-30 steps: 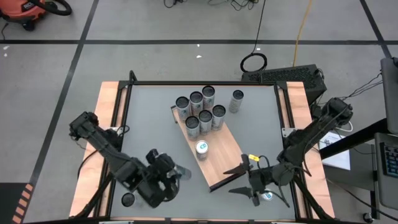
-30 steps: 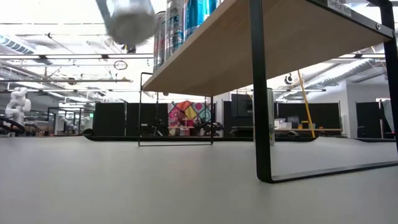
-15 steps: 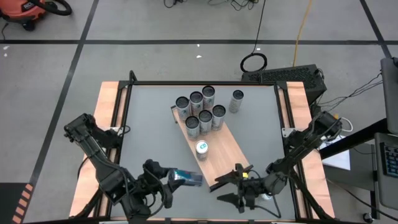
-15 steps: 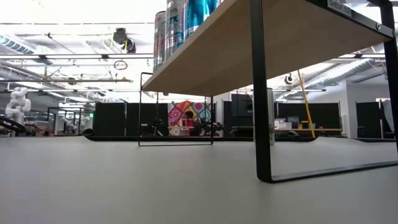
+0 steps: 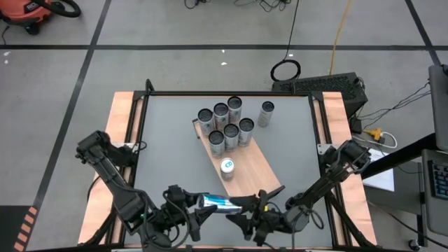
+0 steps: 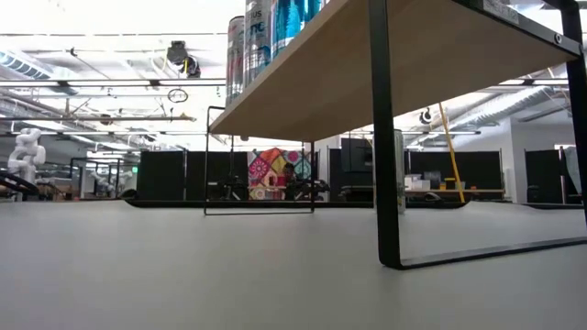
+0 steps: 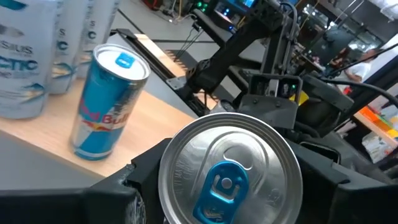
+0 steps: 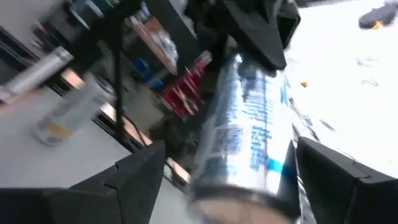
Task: Place canned beverage on shelf
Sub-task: Put the left blue soda can on the shelf aligned with the other blue soda can
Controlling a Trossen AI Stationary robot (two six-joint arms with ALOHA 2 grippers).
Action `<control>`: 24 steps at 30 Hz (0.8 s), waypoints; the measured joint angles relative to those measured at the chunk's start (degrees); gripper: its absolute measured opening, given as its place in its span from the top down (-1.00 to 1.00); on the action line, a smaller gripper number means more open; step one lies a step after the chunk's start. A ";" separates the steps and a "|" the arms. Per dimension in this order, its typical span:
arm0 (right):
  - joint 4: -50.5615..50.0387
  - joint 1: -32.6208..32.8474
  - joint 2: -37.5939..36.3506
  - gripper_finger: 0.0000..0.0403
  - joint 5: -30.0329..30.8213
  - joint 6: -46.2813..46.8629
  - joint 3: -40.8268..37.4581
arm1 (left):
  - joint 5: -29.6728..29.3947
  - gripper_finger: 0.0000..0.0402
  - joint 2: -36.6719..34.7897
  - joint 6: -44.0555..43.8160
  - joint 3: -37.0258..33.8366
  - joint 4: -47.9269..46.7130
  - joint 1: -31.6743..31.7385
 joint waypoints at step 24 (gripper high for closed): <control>-1.17 -0.11 2.20 0.04 4.10 1.70 3.22 | 0.69 -0.48 1.63 4.69 0.00 1.55 -0.60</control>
